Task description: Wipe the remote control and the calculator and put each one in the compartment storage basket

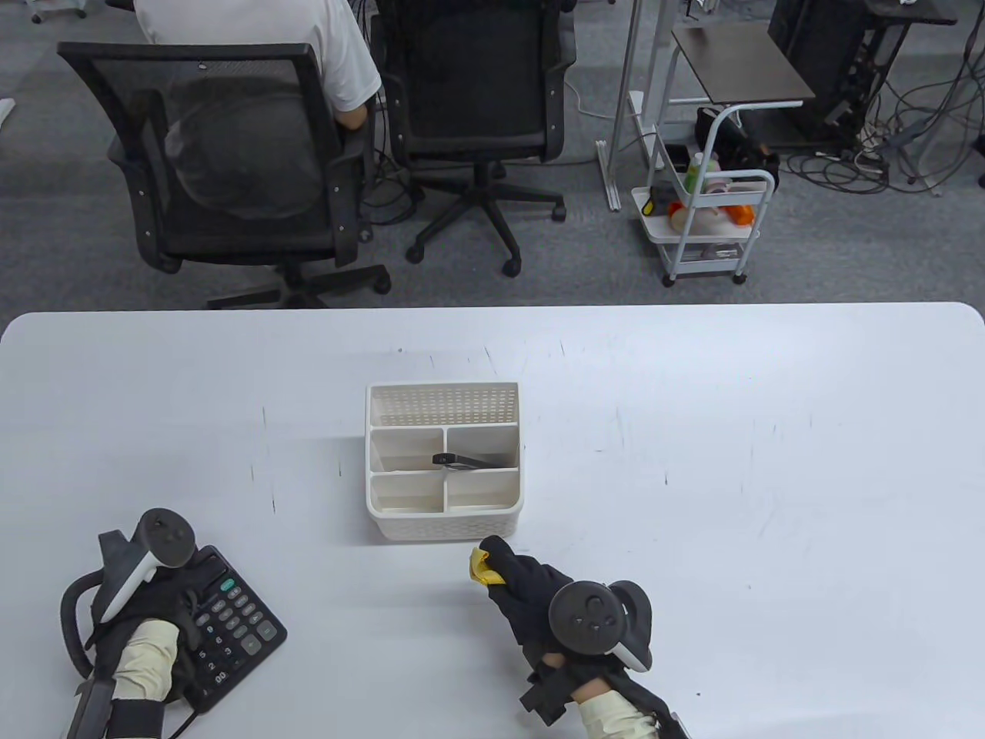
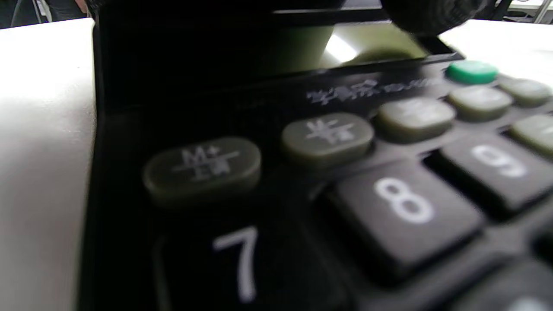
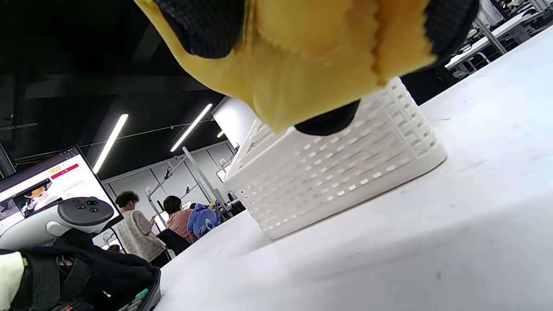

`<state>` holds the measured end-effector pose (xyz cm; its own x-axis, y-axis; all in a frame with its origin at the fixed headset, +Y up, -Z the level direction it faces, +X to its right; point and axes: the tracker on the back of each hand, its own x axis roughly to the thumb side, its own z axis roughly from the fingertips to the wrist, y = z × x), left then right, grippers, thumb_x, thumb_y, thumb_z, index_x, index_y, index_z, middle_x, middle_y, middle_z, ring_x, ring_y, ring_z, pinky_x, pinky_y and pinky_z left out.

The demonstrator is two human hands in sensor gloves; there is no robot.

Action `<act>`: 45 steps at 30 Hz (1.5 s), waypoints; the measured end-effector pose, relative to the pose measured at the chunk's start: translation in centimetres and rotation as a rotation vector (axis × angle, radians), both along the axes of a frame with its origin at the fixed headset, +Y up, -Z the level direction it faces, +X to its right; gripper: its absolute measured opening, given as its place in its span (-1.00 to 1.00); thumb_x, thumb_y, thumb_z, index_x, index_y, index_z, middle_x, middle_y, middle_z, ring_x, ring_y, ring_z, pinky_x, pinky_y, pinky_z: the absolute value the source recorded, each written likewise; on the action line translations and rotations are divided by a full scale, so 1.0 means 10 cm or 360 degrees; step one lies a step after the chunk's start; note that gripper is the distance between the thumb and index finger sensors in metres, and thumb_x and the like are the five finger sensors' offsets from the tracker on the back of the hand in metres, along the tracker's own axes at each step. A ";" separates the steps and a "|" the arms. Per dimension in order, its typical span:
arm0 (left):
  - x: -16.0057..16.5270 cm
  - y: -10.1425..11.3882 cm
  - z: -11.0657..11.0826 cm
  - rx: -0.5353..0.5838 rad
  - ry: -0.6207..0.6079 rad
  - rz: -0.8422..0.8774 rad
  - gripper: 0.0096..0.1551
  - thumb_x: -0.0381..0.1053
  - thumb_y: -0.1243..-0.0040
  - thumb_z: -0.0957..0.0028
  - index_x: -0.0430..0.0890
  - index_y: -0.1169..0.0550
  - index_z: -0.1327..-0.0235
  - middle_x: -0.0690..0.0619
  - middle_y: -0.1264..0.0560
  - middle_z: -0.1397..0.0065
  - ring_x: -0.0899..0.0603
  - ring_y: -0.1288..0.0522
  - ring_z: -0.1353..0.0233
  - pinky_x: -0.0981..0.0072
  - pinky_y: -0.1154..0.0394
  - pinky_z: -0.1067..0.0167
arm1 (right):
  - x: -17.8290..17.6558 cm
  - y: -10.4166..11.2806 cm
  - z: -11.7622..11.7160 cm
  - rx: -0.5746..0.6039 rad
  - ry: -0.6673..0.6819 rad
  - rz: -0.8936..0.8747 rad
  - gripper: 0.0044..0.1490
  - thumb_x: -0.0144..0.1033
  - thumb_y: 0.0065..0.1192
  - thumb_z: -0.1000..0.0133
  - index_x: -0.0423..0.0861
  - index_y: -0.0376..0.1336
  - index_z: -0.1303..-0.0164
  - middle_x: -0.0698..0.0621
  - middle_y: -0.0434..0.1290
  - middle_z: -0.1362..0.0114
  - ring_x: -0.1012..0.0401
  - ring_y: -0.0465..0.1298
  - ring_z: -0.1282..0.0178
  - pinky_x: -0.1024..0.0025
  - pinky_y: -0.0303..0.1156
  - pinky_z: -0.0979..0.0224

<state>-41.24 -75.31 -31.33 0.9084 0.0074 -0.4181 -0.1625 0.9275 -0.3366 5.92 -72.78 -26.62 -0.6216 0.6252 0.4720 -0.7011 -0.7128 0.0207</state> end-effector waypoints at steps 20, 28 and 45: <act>0.36 0.43 -0.13 0.0119 -0.0323 0.0255 -0.54 0.23 0.02 0.06 0.26 -0.47 -0.11 0.15 -0.66 -0.14 -0.10 -0.69 -0.22 -0.05 -0.58 -0.20 | 0.00 0.00 -0.02 0.0000 0.0007 -0.0017 -0.34 -0.37 0.14 -0.25 -0.33 0.23 -0.54 -0.29 0.54 -0.34 -0.06 0.60 -0.10 -0.28 0.33 -0.30; 0.94 0.84 -0.18 0.0353 -0.0509 0.0441 -0.55 0.23 0.00 0.03 0.24 -0.46 -0.13 0.11 -0.64 -0.17 -0.08 -0.72 -0.15 -0.03 -0.61 -0.15 | 0.03 0.00 -0.03 0.0004 -0.0013 -0.0030 -0.34 -0.37 0.14 -0.25 -0.33 0.23 -0.54 -0.29 0.54 -0.34 -0.06 0.60 -0.11 -0.28 0.33 -0.30; 1.39 0.68 0.01 0.0677 -0.0366 0.1356 -0.54 0.21 0.02 -0.16 -0.02 -0.44 -0.16 0.02 -0.74 -0.10 -0.06 -0.88 0.14 0.24 -0.79 0.29 | 0.15 0.02 -0.05 0.0003 -0.0167 -0.0174 -0.35 -0.37 0.13 -0.25 -0.33 0.23 -0.54 -0.30 0.52 -0.38 -0.09 0.60 -0.16 -0.29 0.33 -0.30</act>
<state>-27.34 -68.48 -31.28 0.5881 0.8077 -0.0418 -0.8063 0.5814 -0.1085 7.37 -72.54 -27.12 -0.5959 0.6910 0.4092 -0.7728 -0.6320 -0.0580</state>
